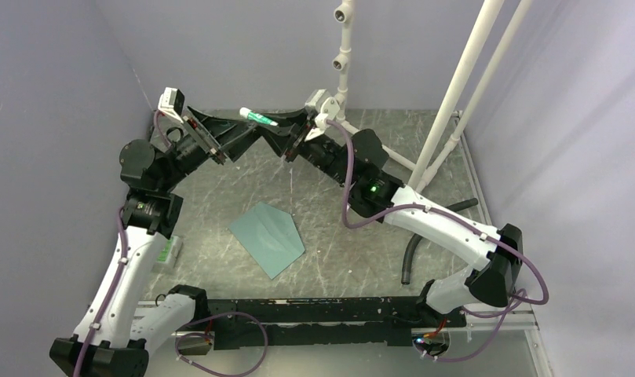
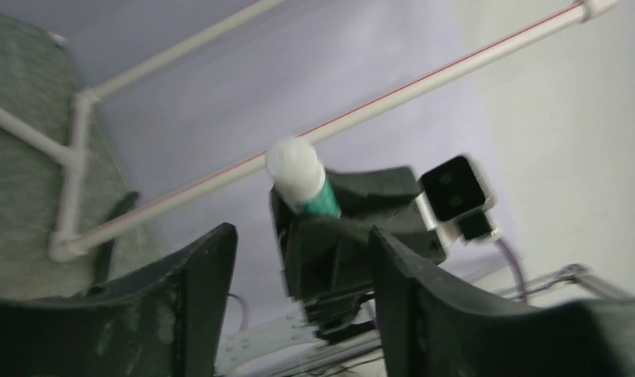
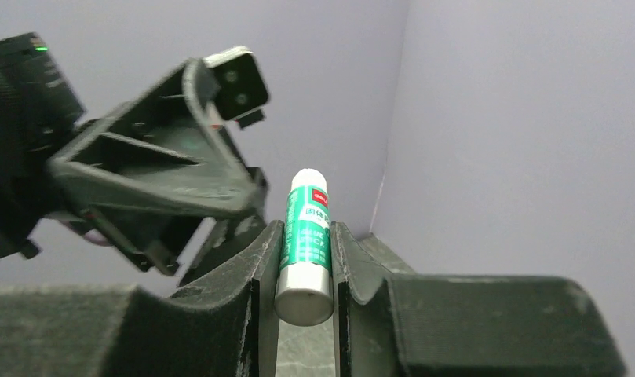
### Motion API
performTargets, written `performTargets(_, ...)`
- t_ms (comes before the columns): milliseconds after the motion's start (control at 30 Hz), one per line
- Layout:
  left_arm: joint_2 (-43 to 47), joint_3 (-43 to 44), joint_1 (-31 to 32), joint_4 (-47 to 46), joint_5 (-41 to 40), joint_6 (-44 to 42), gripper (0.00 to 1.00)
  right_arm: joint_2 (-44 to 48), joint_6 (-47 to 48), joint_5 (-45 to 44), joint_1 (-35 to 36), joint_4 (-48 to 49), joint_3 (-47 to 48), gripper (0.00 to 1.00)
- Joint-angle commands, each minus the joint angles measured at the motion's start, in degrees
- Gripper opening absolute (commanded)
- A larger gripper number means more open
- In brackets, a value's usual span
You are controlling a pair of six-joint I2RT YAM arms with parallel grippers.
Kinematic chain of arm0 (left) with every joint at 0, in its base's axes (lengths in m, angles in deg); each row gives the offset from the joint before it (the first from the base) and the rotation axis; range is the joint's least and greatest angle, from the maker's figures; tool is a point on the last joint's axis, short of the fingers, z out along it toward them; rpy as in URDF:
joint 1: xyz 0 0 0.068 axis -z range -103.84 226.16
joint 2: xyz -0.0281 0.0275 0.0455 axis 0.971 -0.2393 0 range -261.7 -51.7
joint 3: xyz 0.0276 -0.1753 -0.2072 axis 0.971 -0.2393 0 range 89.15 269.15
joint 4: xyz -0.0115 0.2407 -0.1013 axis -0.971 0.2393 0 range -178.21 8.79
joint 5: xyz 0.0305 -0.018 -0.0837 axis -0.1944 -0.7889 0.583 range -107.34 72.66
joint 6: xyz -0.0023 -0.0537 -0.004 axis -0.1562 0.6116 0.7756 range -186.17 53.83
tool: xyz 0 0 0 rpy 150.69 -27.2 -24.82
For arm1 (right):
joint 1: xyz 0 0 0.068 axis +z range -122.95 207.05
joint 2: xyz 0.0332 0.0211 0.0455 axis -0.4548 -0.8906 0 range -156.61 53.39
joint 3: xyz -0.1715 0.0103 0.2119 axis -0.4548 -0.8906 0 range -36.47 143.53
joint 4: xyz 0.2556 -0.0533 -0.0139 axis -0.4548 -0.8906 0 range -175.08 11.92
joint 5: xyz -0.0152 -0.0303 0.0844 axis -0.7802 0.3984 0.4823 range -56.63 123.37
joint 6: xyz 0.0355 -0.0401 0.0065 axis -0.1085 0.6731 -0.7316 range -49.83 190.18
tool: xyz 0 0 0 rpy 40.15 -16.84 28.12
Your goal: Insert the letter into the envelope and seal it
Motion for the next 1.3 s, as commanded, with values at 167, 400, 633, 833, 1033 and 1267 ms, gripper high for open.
performTargets(167,5.6,3.2,0.1,22.4,-3.2,-29.8,0.8,0.7,-12.4,-12.9,-4.4,-18.6,7.0,0.0)
performTargets(400,7.1,2.4,0.1,40.9,-17.2,-44.6,0.78,-3.6,-16.5,-10.4,-7.0,-44.1,10.6,0.0)
performTargets(633,1.2,-3.1,0.0,45.2,-21.5,-45.1,0.68,-7.4,-17.6,-2.8,-6.0,-51.2,3.7,0.0)
performTargets(833,-5.4,-10.5,-1.1,41.5,-20.1,-44.4,0.22,-13.5,-13.9,-1.7,-0.9,-53.0,1.2,0.0)
performTargets(1033,-12.6,-17.8,-2.4,36.9,-17.6,-44.6,0.08,-20.2,-13.6,-0.6,3.4,-55.0,4.1,0.0)
performTargets(1267,-22.3,-20.7,-3.1,32.6,-14.4,-46.0,0.18,-29.6,-11.8,-0.7,4.7,-62.3,13.9,0.0)
